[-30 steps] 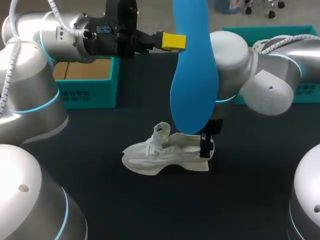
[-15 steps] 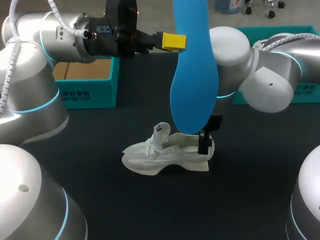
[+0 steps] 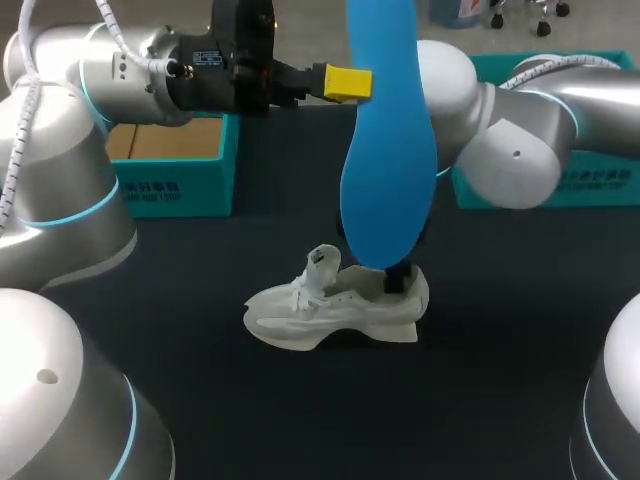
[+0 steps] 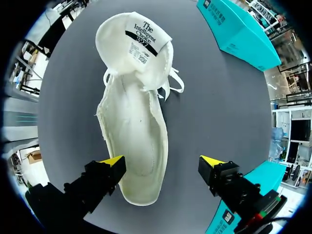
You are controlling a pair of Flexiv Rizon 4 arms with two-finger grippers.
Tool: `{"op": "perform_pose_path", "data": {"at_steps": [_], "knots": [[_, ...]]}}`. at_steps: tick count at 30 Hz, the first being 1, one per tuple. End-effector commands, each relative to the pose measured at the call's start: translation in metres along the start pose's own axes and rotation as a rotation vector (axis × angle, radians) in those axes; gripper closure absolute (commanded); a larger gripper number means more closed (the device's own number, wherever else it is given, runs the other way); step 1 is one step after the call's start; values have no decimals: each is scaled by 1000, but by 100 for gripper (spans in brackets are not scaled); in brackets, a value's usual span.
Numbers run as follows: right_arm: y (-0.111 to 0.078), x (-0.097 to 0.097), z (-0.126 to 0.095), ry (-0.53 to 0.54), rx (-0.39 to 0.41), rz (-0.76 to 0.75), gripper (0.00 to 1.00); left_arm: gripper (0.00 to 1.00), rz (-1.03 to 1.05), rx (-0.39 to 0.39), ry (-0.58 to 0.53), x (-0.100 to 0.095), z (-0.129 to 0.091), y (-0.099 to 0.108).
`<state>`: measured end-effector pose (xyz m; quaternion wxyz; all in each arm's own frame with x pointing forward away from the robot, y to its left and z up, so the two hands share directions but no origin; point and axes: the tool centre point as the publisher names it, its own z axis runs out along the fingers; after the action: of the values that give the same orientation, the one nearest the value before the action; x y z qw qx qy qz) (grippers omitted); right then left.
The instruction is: Take the shoe out of the shoebox, open the shoe tongue, remove and reinsert the insole, then place the shoe into the shoebox
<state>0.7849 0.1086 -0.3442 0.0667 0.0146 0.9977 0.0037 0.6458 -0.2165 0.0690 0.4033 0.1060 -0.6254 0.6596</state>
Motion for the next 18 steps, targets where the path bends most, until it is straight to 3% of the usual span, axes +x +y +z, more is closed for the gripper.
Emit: {"op": "perform_pose_path", "data": {"at_steps": [1, 14, 15, 18], "knots": [[13, -10, 14, 14, 22, -12, 0, 100, 0, 0, 0, 0, 0, 0], [27, -13, 41, 48, 9, -50, 0, 100, 0, 0, 0, 0, 0, 0], [28, -12, 43, 52, 10, -55, 5, 100, 0, 0, 0, 0, 0, 0], [30, -12, 48, 59, 12, -58, 49, 100, 0, 0, 0, 0, 0, 0]]}}
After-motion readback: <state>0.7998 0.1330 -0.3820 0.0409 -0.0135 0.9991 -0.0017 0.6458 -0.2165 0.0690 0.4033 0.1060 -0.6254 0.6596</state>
